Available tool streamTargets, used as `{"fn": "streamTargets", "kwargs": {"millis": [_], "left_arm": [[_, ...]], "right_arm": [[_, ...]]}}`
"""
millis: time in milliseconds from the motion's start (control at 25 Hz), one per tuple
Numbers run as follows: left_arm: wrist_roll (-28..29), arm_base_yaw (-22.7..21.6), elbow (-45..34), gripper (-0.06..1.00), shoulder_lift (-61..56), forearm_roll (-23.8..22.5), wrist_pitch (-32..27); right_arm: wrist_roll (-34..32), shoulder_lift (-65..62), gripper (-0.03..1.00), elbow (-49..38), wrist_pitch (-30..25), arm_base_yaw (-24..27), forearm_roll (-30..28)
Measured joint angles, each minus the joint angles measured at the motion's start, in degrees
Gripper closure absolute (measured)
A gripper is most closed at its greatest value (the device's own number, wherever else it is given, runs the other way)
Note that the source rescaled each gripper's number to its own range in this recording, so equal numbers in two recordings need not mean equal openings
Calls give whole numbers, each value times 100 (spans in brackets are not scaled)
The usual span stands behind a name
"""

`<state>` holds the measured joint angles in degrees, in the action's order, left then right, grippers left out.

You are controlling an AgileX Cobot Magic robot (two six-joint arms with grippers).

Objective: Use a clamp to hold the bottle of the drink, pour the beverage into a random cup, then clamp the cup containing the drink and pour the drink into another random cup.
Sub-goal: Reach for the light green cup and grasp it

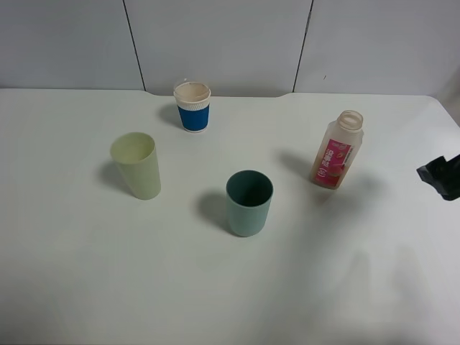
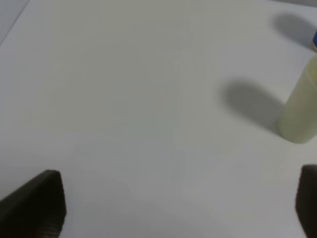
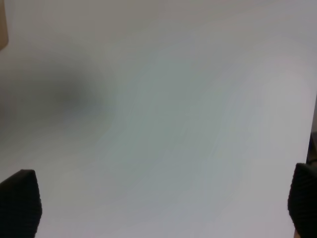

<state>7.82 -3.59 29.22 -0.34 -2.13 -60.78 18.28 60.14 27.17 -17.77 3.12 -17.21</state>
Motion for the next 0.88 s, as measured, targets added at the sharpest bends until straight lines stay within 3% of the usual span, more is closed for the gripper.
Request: {"fn": "streamTargets", "kwargs": {"millis": [280,400,680,880], "left_arm": [[0,0,0,15,0,0,0],[0,0,0,15,0,0,0],[0,0,0,15,0,0,0],[0,0,0,15,0,0,0]], "right_arm": [[622,1021,-3,-196,1309,1,-47],[627,1180,-3,-196,1530,1,-109],[589,1822,-3,-196,2327,1,-908],[218,2262,-3,-196,2896,1,-1441]]}}
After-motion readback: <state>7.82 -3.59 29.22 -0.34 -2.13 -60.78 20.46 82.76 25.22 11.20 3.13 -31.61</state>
